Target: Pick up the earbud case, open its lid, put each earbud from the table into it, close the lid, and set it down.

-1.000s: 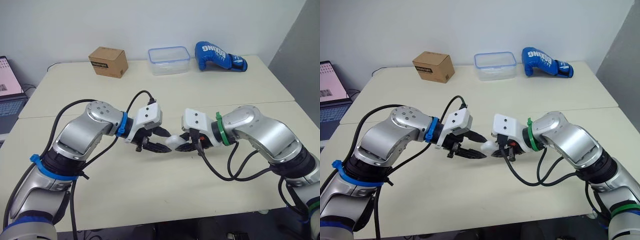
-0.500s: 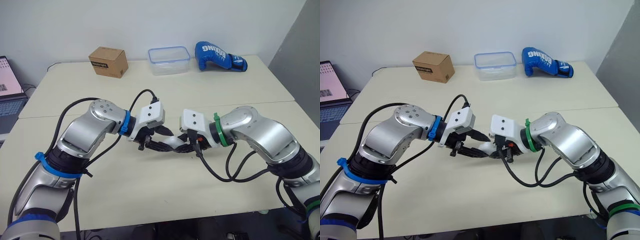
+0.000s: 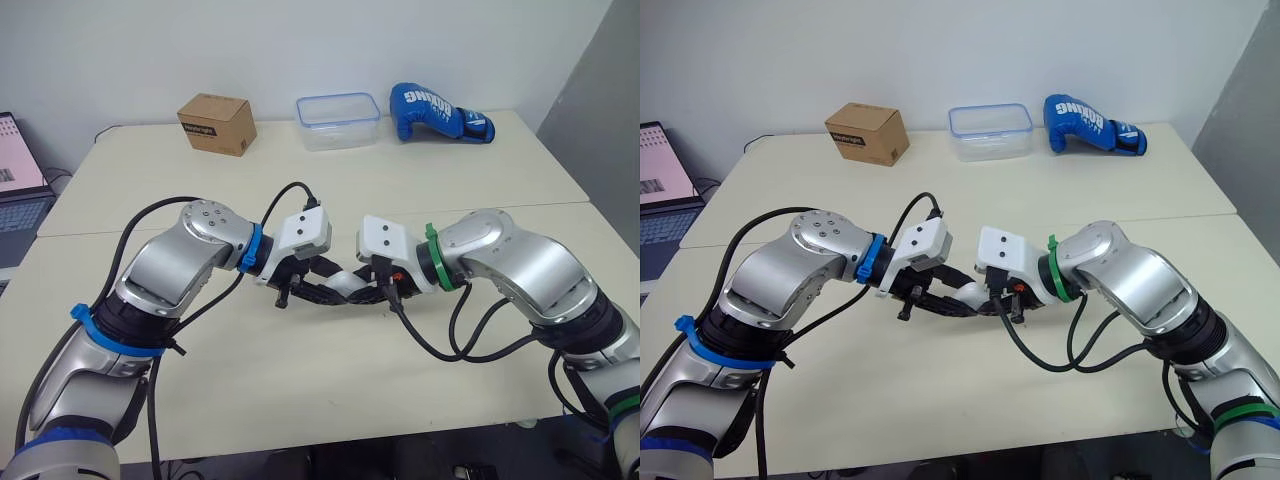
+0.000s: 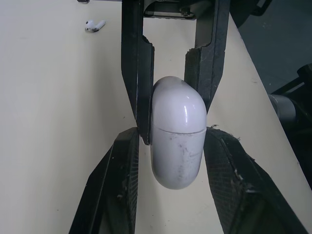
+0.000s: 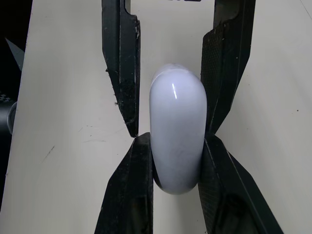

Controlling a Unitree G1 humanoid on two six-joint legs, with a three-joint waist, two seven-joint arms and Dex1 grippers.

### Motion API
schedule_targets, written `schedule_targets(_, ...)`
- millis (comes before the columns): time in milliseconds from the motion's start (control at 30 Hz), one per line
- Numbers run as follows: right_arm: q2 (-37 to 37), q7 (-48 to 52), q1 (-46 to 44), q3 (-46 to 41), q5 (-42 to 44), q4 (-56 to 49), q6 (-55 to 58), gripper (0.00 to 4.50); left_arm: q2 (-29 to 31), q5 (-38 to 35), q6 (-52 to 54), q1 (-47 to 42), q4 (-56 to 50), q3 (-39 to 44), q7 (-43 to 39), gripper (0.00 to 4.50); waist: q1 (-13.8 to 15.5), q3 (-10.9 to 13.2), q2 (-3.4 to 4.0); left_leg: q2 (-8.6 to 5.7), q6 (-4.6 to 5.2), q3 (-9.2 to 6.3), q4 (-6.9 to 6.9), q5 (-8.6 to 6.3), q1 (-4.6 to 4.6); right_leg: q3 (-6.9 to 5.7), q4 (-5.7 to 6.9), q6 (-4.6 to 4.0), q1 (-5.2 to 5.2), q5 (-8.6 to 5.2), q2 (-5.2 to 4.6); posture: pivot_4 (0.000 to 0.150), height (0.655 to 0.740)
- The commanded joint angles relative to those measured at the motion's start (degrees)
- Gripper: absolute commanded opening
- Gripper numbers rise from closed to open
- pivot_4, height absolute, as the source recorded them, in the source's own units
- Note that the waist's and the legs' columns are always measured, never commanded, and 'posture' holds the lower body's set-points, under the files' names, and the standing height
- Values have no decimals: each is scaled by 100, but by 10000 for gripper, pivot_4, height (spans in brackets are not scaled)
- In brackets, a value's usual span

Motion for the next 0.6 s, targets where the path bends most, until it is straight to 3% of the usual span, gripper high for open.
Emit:
schedule_targets(33, 41, -69, -189, -165, -23, -90, -25, 8122, -28, 17, -48, -73, -122, 26, 23, 15740, -1, 0, 0, 0, 0, 0, 0, 0, 0, 0, 0, 0, 0, 0, 0, 1500, 7307)
schedule_targets(300, 59, -53, -195, -149, -28, -103, -13, 8122, -46, 306, -257, -52, -26, -54, 134, 15740, 0, 0, 0, 0, 0, 0, 0, 0, 0, 0, 0, 0, 0, 0, 0, 1500, 7307)
schedule_targets(533, 37, -49, -155, -111, -68, -107, -10, 8122, -49, 399, -263, -84, 12, 16, 262, 37880, 0, 0, 0, 0, 0, 0, 1, 0, 0, 0, 1, 0, 0, 0, 0, 1500, 7307)
schedule_targets(600, 10, -44, -146, -84, -100, -82, -24, 8122, -21, 342, -203, -102, -15, 60, 221, 37880, 0, 0, 0, 0, 0, 0, 1, 0, 0, 0, 1, 0, 0, 0, 0, 1500, 7307)
